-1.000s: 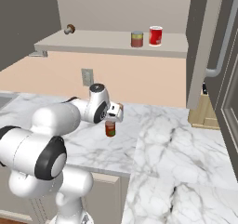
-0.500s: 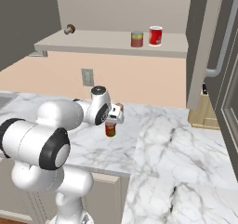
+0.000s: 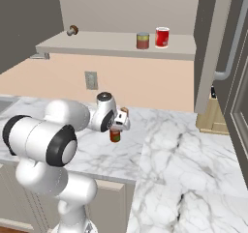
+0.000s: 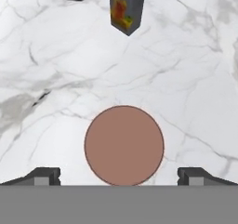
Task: Pick the cans from the counter and place them in their designated side in the cabinet.
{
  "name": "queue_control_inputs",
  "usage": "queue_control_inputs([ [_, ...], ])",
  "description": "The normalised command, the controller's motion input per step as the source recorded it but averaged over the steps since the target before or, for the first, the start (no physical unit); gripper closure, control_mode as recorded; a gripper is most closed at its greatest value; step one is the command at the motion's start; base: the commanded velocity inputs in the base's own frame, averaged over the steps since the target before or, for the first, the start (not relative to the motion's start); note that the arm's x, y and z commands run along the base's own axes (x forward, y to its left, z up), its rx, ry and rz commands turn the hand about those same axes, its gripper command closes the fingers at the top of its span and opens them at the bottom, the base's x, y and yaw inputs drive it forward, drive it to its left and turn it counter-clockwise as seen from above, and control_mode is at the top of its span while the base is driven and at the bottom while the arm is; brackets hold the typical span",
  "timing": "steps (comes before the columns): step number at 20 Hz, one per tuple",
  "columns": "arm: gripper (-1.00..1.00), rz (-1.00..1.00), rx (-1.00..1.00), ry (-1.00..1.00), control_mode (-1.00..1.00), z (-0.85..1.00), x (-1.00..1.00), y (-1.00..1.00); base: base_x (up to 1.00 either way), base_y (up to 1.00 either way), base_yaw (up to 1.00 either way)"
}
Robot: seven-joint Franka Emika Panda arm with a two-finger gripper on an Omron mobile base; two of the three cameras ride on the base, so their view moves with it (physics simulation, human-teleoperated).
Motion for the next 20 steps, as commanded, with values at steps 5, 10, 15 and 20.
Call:
queue_control_inputs([
  [5, -1.0, 0.0, 0.0, 0.0, -1.0, -0.18, 0.15, 0.0, 0.0, 0.0, 0.0],
  [10, -1.0, 0.0, 0.0, 0.0, -1.0, -0.16, 0.16, 0.0, 0.0, 0.0, 0.0],
  [15, 1.0, 0.0, 0.0, 0.0, -1.0, -0.16, 0.15, 0.0, 0.0, 0.0, 0.0],
  [20, 1.0, 0.0, 0.0, 0.0, -1.0, -0.05, 0.03, -0.1, 0.0, 0.0, 0.0],
])
